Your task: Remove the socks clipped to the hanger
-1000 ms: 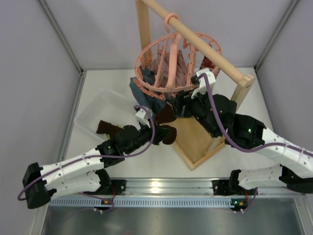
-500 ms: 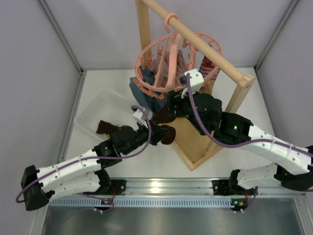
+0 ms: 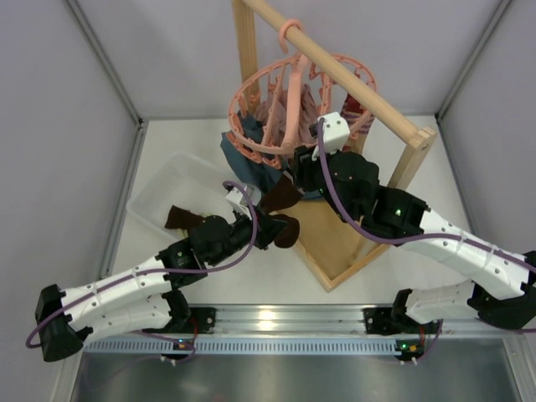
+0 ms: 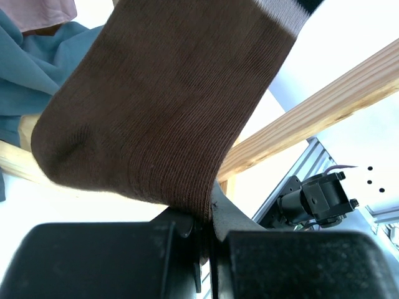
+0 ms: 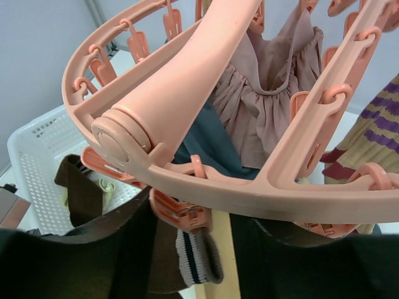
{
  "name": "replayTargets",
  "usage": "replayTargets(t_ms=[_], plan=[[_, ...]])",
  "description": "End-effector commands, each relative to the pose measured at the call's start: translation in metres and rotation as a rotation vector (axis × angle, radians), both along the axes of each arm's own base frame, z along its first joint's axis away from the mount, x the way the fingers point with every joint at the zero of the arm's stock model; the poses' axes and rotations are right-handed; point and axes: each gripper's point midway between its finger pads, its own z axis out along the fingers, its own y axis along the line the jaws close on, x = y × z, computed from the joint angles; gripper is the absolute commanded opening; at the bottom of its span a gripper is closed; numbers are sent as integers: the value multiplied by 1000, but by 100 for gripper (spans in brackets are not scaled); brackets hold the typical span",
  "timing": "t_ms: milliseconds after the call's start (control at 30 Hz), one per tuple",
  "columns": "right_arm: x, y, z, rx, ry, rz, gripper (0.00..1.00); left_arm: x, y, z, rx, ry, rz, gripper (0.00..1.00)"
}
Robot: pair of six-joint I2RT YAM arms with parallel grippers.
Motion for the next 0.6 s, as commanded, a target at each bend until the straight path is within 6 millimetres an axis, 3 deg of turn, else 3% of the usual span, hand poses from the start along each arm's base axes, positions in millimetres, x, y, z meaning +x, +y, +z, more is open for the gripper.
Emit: replayTargets(t_ms=[0, 33, 100, 167, 367, 433, 567], plan=[[5, 4, 21, 75, -50, 13, 43, 4, -1, 13, -19, -30, 9, 0], [6, 4, 21, 77, -52, 13, 40, 4, -1, 11, -13, -30, 10, 0], [7, 5, 18, 75, -50, 13, 24, 5, -3, 9, -8, -25, 9, 0], [8, 5, 17, 78, -45, 4, 0, 6, -4, 5, 4, -22, 13, 0], [9, 3, 8, 85, -26, -11, 0, 18, 7, -8, 75, -8, 93, 0], [10, 1, 6, 84, -22, -13, 0, 27, 29, -24, 201, 28, 196, 0], [8, 0, 2, 86, -15, -4, 0, 45, 81, -26, 372, 21, 424, 0]])
